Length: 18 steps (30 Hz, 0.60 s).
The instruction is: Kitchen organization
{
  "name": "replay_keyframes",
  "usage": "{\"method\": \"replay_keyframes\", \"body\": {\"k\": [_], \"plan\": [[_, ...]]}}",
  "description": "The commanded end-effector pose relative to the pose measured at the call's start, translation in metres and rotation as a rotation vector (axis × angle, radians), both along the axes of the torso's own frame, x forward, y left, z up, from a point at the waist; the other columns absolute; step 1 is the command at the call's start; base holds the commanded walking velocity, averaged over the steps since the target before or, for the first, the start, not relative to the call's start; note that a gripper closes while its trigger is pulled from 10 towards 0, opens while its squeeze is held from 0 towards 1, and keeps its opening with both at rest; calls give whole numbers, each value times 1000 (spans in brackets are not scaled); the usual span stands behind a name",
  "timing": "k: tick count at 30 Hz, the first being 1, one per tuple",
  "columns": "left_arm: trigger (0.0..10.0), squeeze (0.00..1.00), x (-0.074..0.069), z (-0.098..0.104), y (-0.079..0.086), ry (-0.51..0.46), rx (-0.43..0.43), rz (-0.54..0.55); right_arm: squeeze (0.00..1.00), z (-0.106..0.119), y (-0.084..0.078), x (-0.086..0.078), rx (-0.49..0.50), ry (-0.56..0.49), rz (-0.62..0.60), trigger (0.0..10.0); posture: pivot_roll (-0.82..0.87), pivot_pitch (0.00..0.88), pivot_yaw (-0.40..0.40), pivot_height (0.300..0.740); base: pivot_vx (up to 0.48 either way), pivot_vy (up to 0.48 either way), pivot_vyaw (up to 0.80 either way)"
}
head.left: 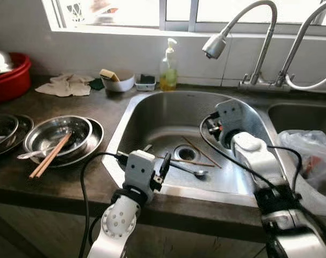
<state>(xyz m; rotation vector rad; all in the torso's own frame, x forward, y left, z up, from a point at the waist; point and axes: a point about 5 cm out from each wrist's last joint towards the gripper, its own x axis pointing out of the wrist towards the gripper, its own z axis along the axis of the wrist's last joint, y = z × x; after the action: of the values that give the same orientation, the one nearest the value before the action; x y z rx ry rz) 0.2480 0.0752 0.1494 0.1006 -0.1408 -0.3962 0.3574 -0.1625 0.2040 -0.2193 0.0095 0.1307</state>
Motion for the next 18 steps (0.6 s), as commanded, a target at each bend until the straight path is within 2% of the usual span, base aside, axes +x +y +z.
{"method": "replay_keyframes", "body": {"k": [1,2,3,5,6,7,8,9,10,11,13,15,18], "plan": [[10000,0,1,0,-1,-6,12,-8,0,18,0,-10,57,-112,-6,10000,13,0,-9,740,0,0,0],[10000,0,1,0,-1,-6,12,-9,0,21,0,-15,69,-136,-2,10000,10,0,-10,740,0,0,0],[10000,0,1,-1,-1,-5,14,-12,0,28,-1,-31,49,-227,-3,10000,8,0,-9,740,0,0,0],[10000,0,0,-1,-1,-4,13,-13,0,31,-1,-42,60,-268,1,10000,8,0,-9,740,0,0,0],[10000,0,0,-1,0,-5,13,-13,0,31,0,-50,100,-279,7,10000,3,0,-6,740,0,0,0],[10000,0,0,-1,0,-5,13,-13,0,31,0,-50,100,-279,7,10000,3,0,-6,740,0,0,0],[10000,0,-1,-1,1,-5,12,-16,0,31,4,-66,109,-314,38,10000,-6,0,1,740,0,0,0],[10000,0,-2,-1,0,-5,13,-26,0,28,6,-75,120,-325,43,10000,-9,0,6,740,0,0,0],[10000,0,-2,-1,0,-5,13,-26,0,28,6,-75,120,-325,43,10000,-9,0,6,740,0,0,0],[10000,0,-5,-2,-1,-3,10,-47,0,24,9,-88,147,-335,54,10000,-10,0,6,740,0,0,0],[10000,0,-5,-2,-1,-1,7,-55,0,23,10,-92,158,-335,56,10000,-9,0,8,740,0,0,0],[10000,0,-11,0,-4,1,-33,-99,0,8,16,-115,114,-342,58,10000,-19,0,18,740,0,0,0],[10000,0,-13,0,-4,-2,-25,-91,0,-2,17,-124,163,-302,27,10000,-20,0,25,740,0,0,0]]}}
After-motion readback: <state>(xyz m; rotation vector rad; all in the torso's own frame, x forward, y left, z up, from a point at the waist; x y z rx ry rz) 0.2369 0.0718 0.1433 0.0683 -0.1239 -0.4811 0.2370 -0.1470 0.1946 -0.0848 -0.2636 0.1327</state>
